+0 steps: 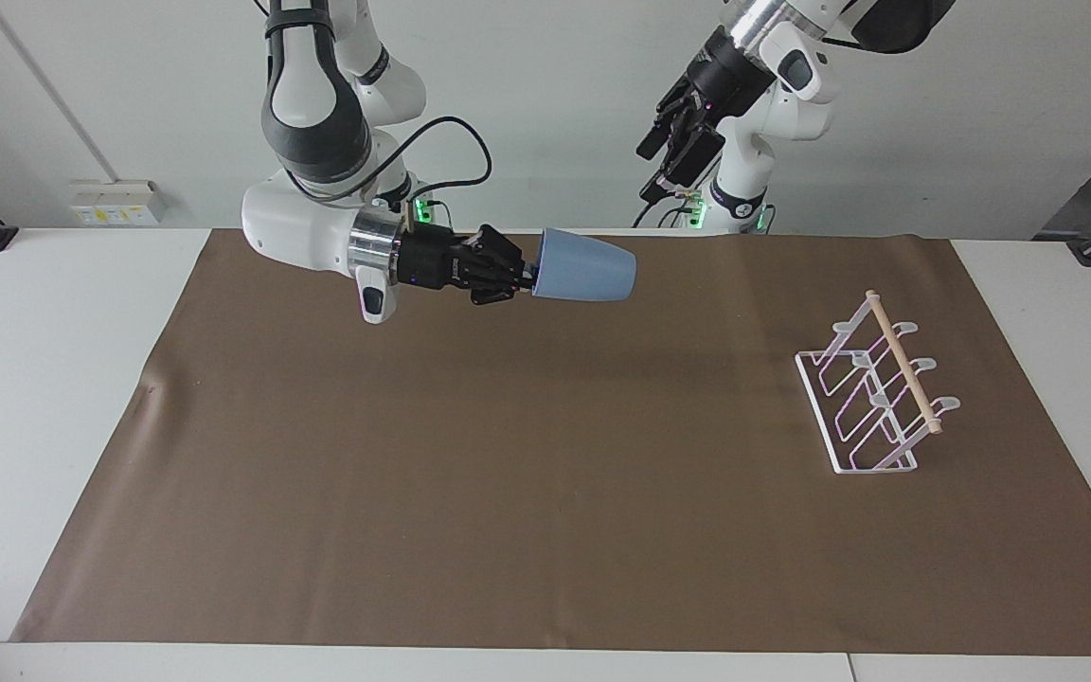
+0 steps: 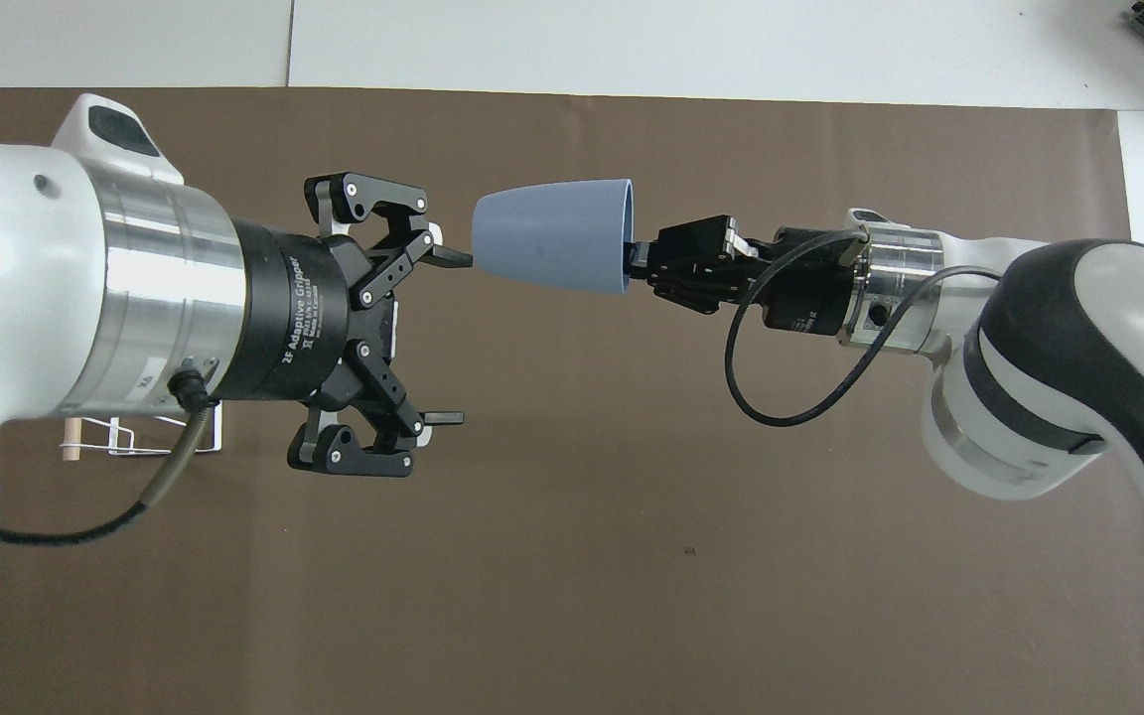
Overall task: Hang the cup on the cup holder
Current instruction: 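Carry the cup toward the left gripper while the left gripper approaches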
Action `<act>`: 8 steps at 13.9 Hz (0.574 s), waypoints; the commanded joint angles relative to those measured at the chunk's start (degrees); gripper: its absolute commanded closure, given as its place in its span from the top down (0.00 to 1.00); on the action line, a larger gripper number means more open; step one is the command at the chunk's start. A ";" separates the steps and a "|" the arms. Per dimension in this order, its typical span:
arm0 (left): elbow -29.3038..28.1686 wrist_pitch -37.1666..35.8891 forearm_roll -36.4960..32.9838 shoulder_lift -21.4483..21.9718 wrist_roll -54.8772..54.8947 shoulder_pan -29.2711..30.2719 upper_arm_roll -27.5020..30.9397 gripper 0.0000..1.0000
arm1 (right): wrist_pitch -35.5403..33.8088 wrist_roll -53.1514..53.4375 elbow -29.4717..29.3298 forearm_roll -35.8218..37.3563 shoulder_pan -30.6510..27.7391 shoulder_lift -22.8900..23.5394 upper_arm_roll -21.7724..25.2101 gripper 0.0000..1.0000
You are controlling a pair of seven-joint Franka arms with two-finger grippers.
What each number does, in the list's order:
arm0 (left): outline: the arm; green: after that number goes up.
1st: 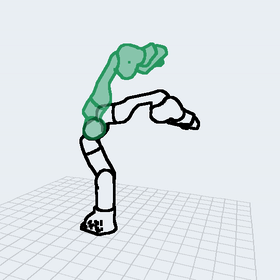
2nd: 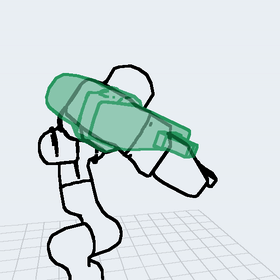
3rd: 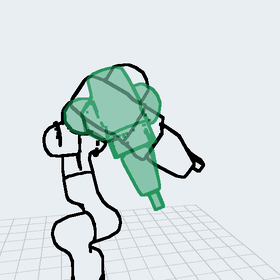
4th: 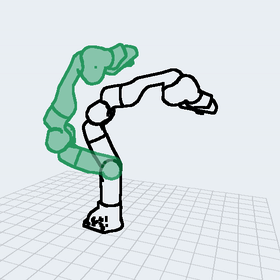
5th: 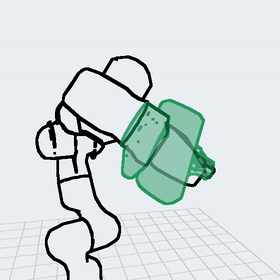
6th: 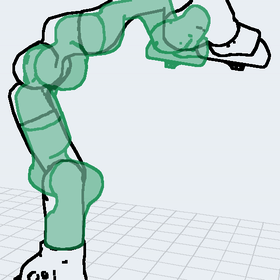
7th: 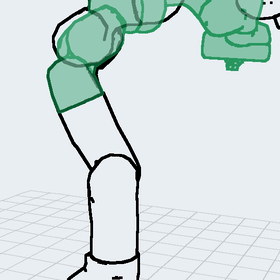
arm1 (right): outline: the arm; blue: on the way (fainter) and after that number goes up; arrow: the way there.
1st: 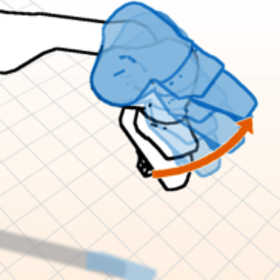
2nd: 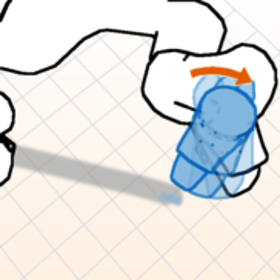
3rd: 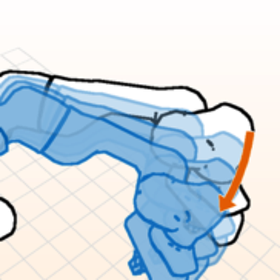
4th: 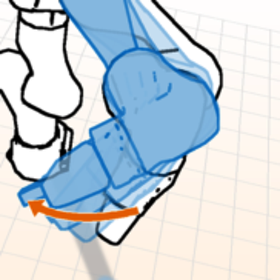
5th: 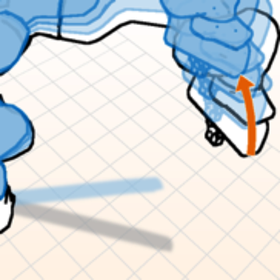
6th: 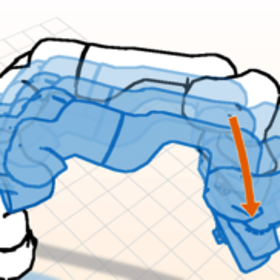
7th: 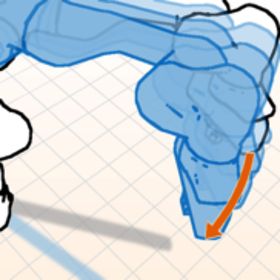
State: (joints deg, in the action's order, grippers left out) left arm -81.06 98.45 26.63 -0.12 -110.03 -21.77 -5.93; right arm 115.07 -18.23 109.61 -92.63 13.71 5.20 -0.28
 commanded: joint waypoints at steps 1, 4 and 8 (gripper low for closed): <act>-0.50 1.65 1.58 -0.31 -4.40 -0.73 0.13 1.00 | 1.29 -0.75 2.36 -2.91 0.09 -2.04 -0.07 0.00; -1.90 2.88 2.45 -0.31 -5.90 -0.82 0.13 1.00 | 1.38 -0.84 3.15 -2.91 0.09 -2.39 -0.07 0.00; -0.15 4.29 3.07 -5.23 -8.27 -2.66 0.04 1.00 | 1.29 -0.84 3.15 -2.91 0.09 -2.48 -0.07 0.00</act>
State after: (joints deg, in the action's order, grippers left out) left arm -82.20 100.63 28.71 -3.23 -116.32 -22.97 -6.29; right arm 115.78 -18.23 110.84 -93.61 14.06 4.56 -0.12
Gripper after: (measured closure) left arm 0.000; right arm 0.952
